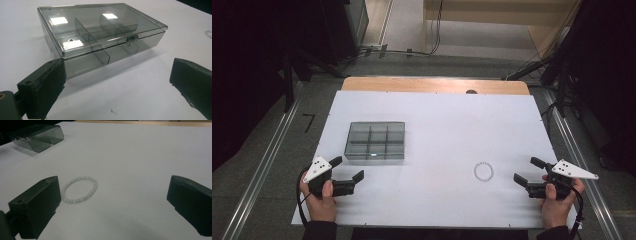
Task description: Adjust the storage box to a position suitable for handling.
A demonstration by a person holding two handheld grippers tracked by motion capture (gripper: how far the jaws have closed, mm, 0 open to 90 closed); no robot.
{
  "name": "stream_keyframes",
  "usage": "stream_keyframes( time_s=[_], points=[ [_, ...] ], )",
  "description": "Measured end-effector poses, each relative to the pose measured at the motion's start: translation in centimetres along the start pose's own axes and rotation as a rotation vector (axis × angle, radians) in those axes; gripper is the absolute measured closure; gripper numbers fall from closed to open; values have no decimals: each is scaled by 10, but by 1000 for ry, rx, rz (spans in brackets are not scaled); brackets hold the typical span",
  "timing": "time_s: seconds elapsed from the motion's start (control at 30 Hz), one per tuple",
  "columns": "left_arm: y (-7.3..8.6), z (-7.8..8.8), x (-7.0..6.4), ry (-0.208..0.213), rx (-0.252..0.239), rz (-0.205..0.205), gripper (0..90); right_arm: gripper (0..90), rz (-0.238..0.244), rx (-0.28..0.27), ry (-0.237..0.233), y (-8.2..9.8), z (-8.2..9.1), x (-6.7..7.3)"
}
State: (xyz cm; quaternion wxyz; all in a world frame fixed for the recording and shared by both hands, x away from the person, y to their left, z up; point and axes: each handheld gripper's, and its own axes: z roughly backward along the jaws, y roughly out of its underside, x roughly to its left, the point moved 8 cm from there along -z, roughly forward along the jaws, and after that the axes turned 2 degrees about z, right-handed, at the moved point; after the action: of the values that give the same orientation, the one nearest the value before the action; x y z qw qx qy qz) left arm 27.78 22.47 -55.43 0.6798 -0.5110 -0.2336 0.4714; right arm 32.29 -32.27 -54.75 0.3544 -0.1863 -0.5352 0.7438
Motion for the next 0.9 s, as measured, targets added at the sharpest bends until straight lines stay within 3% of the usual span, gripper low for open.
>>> stream_keyframes(
  time_s=[0.13,0.27,0.3,0.4,0.6,0.9],
  points=[
    [-1,2,-1,7,-3,-12,12,0,3,8,-5,0,-2,1],
    [-3,3,0,-4,1,7,46,0,12,16,-10,1,-4,2],
    [-6,5,2,-11,-2,33,52,0,13,17,-10,1,-4,2],
    [-14,9,4,-22,-13,60,79,0,16,16,-11,1,-3,2],
    [-32,15,6,-53,-23,68,134,0,12,9,-15,2,-2,3],
    [-52,18,23,-87,7,130,439,0,12,7,-25,2,-2,3]
  ],
)
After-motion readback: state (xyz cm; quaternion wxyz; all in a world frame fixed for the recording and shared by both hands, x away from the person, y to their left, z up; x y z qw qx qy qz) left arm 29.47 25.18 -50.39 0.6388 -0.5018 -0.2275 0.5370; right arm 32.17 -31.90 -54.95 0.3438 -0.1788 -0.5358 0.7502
